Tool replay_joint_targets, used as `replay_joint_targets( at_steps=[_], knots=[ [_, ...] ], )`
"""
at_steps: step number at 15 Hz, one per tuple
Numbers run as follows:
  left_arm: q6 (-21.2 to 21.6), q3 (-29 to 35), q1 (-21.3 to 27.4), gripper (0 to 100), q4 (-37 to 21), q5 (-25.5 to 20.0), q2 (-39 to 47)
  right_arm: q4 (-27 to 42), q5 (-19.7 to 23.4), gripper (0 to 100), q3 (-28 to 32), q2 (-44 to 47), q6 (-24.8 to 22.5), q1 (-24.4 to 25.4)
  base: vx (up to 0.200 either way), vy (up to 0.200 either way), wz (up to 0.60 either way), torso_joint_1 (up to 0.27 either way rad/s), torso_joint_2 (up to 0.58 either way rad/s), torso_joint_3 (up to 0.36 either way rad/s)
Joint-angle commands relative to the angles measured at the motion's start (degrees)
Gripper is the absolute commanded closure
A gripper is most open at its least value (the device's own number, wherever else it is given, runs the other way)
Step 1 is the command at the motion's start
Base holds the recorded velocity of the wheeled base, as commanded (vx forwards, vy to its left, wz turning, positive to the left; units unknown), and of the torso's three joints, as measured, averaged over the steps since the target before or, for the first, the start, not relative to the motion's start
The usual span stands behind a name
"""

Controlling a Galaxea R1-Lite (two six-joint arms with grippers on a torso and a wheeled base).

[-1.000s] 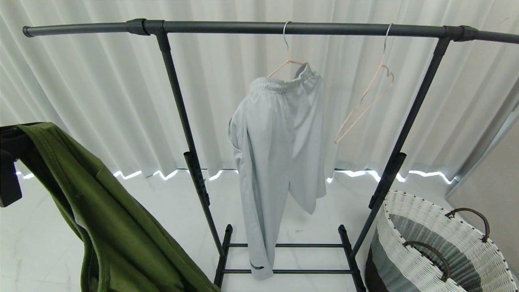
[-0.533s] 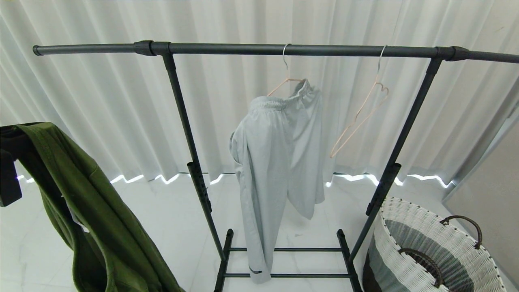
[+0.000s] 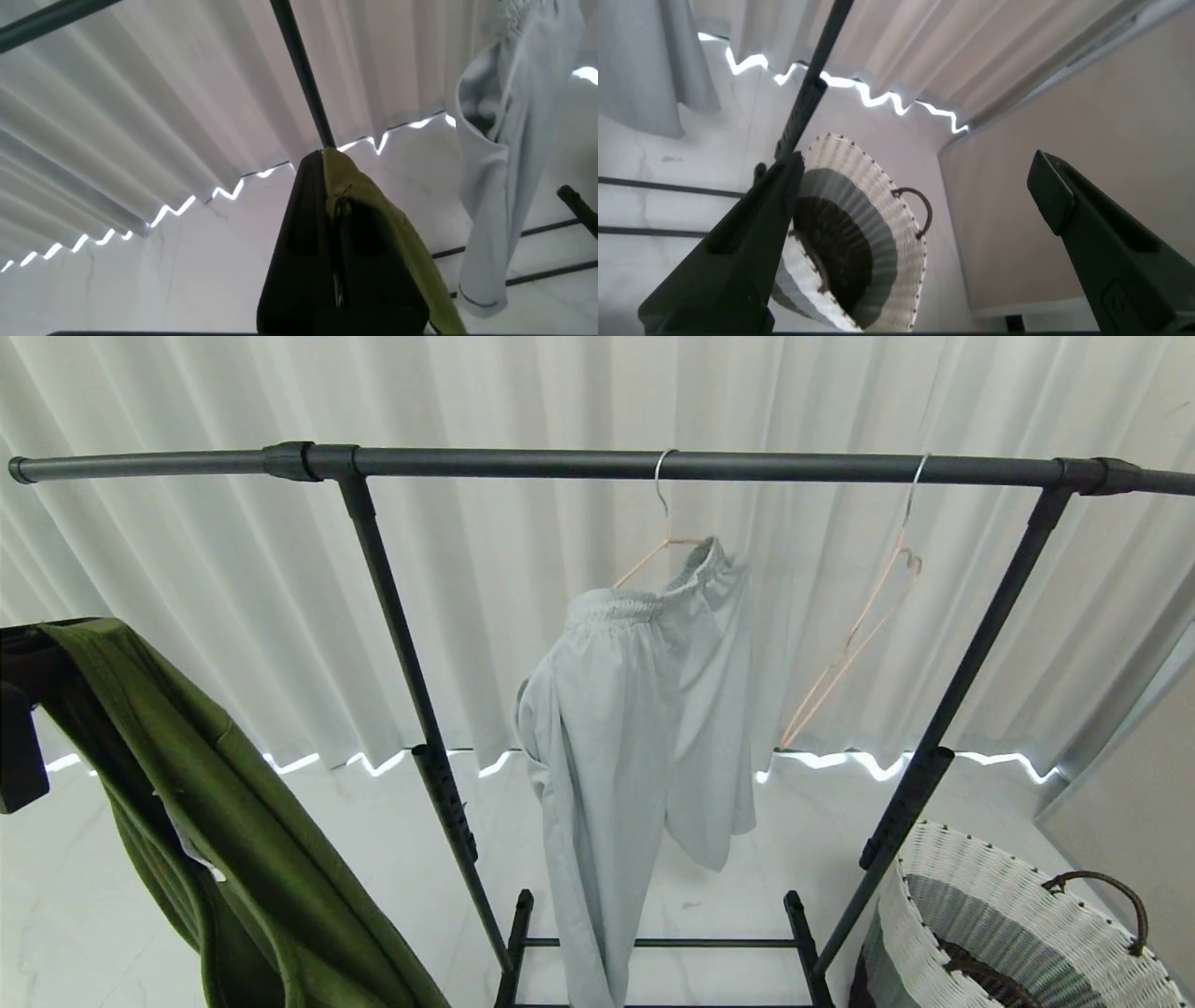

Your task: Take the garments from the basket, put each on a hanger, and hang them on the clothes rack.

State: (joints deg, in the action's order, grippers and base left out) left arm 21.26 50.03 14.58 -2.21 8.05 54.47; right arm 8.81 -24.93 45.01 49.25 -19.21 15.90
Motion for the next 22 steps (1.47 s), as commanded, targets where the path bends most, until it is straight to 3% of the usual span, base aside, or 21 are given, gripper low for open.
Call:
replay_joint_targets(
  at_steps=[1,10,15,19,22],
  knots=[
    [-0.08,-0.02,0.1,100,0.01,-0.05,-0.06,-0.02,0.06,0,-0.1,0.32,-0.04,0.01,0.2,0.0,0.0,0.002,0.0,-0.002],
    [-0.08,-0.02,0.1,100,0.01,-0.05,0.29,-1.61,1.64,0,-0.8,2.69,1.11,0.01,0.022,0.0,0.0,0.001,0.0,0.0],
    [-0.17,-0.11,0.1,100,0.01,-0.14,0.02,-1.78,2.08,0,-0.89,3.4,1.28,0.01,0.0,0.12,0.0,-0.002,0.0,0.001],
    [-0.17,-0.37,0.1,100,0.01,-0.14,-0.41,-3.1,10.08,0,-0.1,6.21,7.7,0.01,0.0,0.0,0.0,0.0,0.0,0.0],
    [-0.08,-0.37,0.19,100,0.01,-0.14,-0.85,-12.33,14.65,0,0.17,13.24,9.1,0.1,0.0,0.0,0.0,0.0,0.0,0.0]
  ],
)
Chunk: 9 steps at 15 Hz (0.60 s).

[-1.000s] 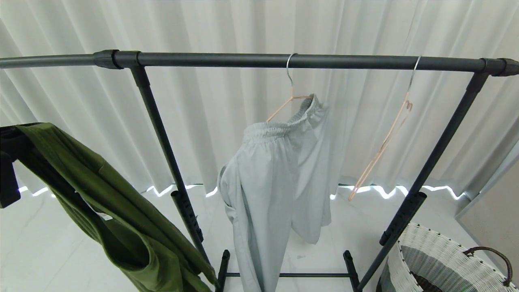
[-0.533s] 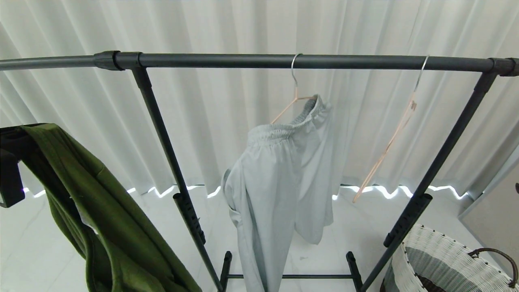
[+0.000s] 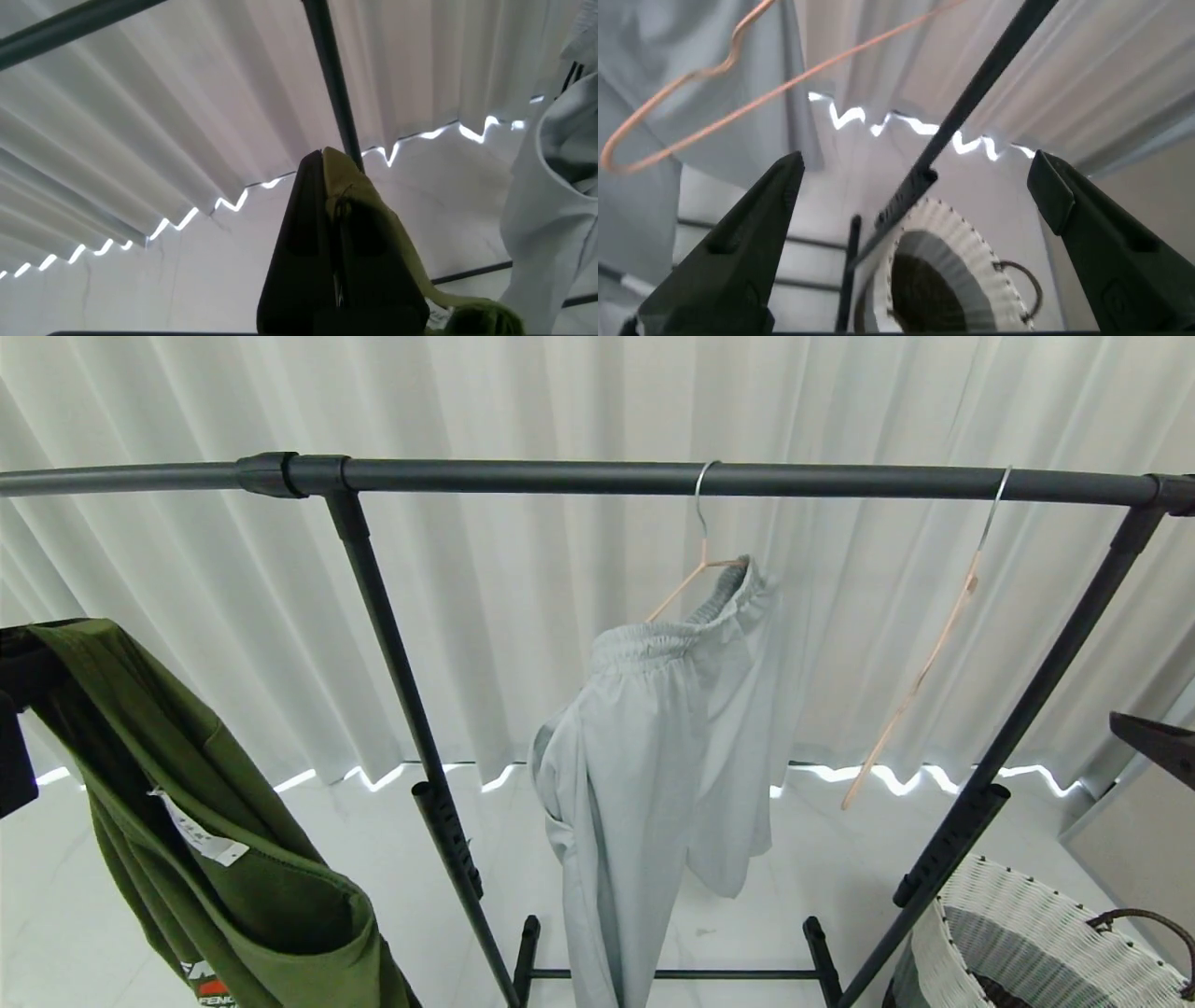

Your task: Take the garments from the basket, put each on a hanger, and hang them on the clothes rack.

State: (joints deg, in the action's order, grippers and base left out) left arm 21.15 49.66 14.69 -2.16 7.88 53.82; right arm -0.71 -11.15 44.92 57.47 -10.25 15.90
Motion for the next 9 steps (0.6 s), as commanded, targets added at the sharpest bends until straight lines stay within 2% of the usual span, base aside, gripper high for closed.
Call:
replay_joint_targets(
  at_steps=[1,4,6,9],
  knots=[
    [0.03,-0.01,0.08,100,-0.04,0.04,-0.47,-5.8,0.87,0,0.52,7.92,0.06,0.28,0.0,0.0,0.0,0.0,0.0,0.0],
    [0.12,-0.01,0.08,100,-0.04,0.04,-0.82,-12.12,0.87,0,2.98,15.92,0.06,1.86,0.0,0.0,0.0,0.0,0.0,0.0],
    [0.12,-0.01,0.08,100,-0.04,0.04,-0.82,-13.44,0.96,0,5.7,20.4,0.14,3.97,0.0,0.0,0.0,0.0,0.0,0.0],
    [0.12,-0.01,0.08,100,-0.04,0.12,-0.91,-14.59,0.96,0,7.28,22.25,0.23,5.64,0.0,0.0,0.0,0.0,0.0,0.0]
  ],
)
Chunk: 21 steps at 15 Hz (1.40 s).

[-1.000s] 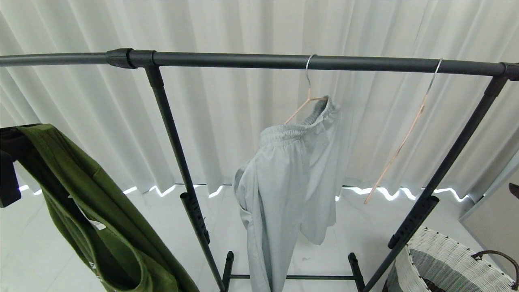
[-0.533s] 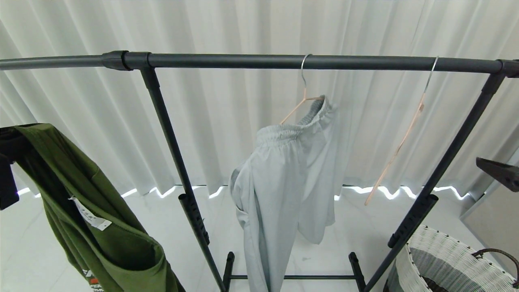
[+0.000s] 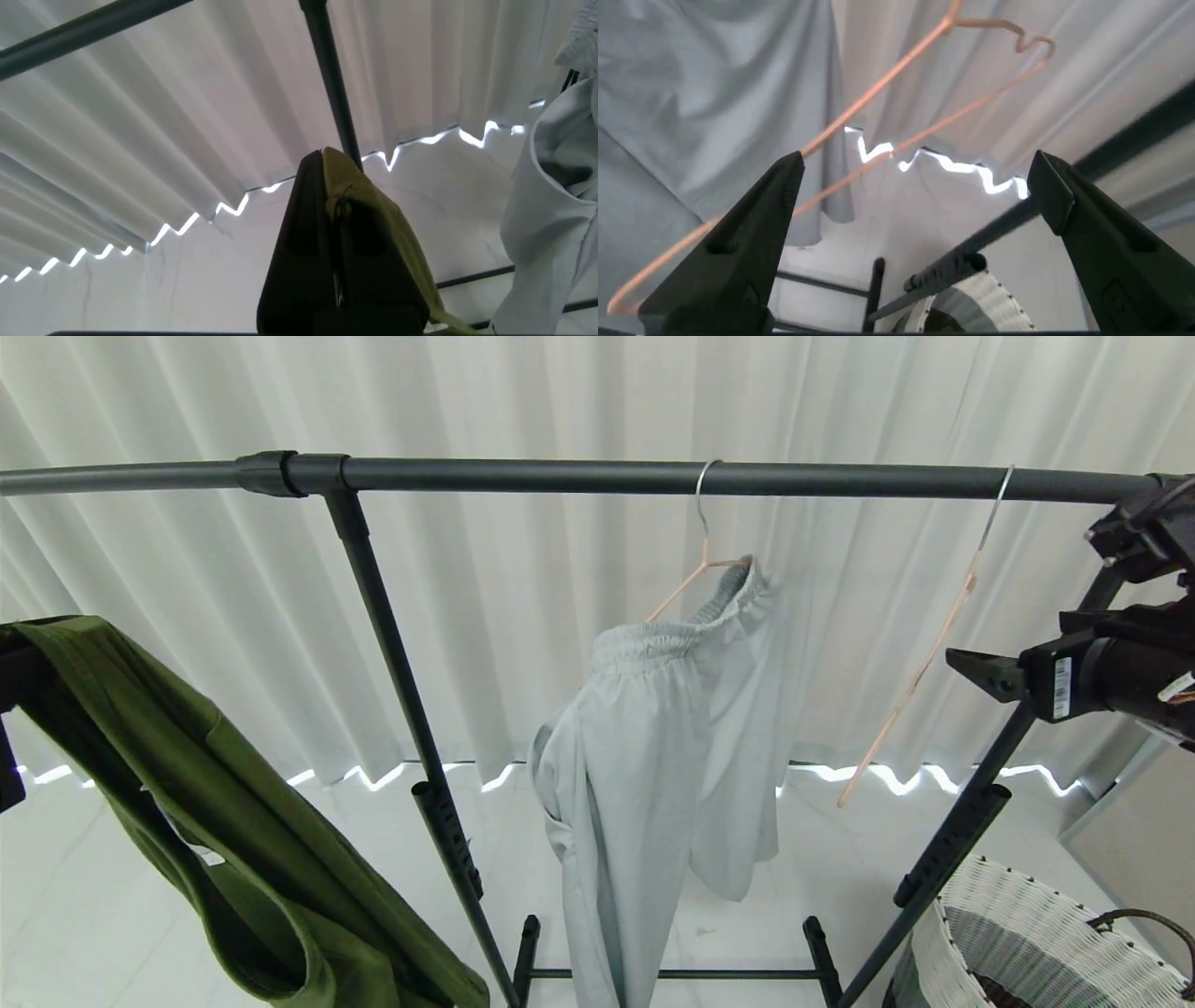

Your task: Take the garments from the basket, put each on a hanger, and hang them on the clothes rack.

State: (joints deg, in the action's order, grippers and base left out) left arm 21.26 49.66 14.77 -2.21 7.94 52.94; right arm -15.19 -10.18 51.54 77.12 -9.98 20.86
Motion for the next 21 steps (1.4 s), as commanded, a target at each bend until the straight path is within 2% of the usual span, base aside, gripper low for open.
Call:
replay_joint_targets(
  at_steps=[1,9,14,18,21],
  knots=[
    [0.01,-0.01,-0.01,100,0.01,0.06,-0.03,-0.1,0.07,0,0.67,2.69,-0.04,1.03,0.0,0.0,0.0,0.0,0.0,0.0],
    [-0.08,-0.27,-0.01,100,0.01,-0.03,-0.03,-0.1,-0.37,0,0.67,5.59,-0.12,0.76,0.0,0.0,0.0,0.0,0.0,0.0],
    [-0.08,-0.36,0.08,100,0.01,-0.03,-0.03,-0.02,-0.37,0,0.23,4.18,0.05,0.76,0.0,0.0,0.0,0.0,0.0,0.0],
    [-0.08,-0.36,0.08,100,0.01,-0.03,-0.03,0.25,-1.51,0,-1.18,2.34,3.92,0.76,0.0,0.0,0.0,0.0,0.0,0.0],
    [-0.08,-0.36,0.08,100,0.01,-0.03,-0.03,0.25,-1.95,0,-2.41,1.02,4.27,0.5,0.0,0.0,0.0,0.0,0.0,0.0]
  ],
)
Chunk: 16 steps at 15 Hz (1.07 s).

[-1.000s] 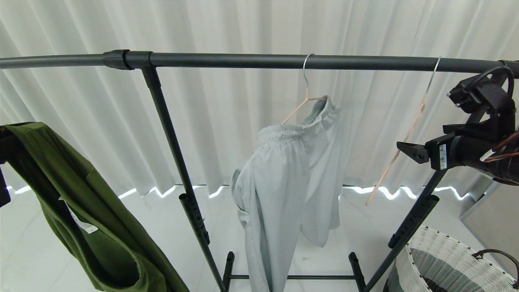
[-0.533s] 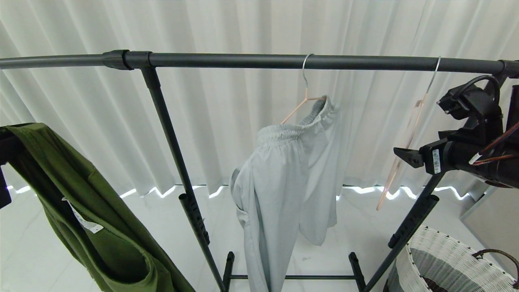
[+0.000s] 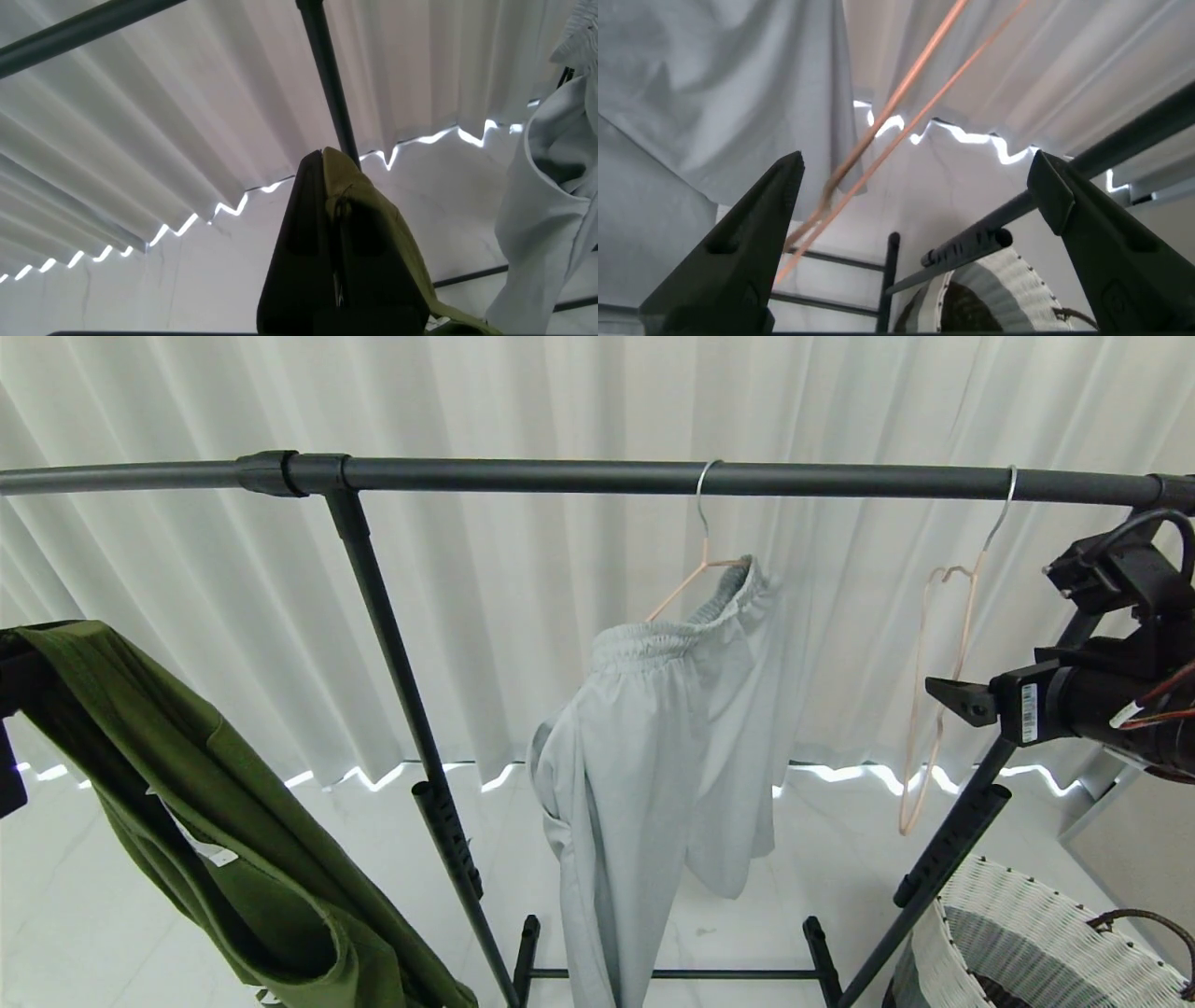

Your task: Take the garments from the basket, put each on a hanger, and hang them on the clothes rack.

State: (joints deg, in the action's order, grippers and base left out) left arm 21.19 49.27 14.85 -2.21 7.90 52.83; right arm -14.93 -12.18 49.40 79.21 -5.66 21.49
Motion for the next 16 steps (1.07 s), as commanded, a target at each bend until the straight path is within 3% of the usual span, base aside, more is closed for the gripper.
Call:
replay_joint_targets(
  at_steps=[1,6,14,16],
  knots=[
    [-0.01,-0.06,0.01,100,0.01,-0.08,0.08,-0.01,-0.04,0,-0.18,-1.08,0.65,-0.49,0.0,0.0,0.0,0.0,0.0,0.0],
    [-0.09,-0.5,0.09,100,0.01,0.01,-0.01,2.37,-0.21,0,0.17,-0.55,7.94,-1.63,0.0,0.0,0.0,0.0,0.0,0.0],
    [-0.18,-1.37,0.01,100,0.01,-0.08,-0.8,5.0,-0.04,0,0.53,-0.9,8.64,-4.44,0.0,0.0,0.0,0.0,0.0,0.0],
    [-0.18,-1.55,0.01,100,0.01,-0.08,-0.89,10.54,0.31,0,4.74,1.12,8.64,-5.14,0.0,0.0,0.0,0.0,0.0,0.0]
  ],
)
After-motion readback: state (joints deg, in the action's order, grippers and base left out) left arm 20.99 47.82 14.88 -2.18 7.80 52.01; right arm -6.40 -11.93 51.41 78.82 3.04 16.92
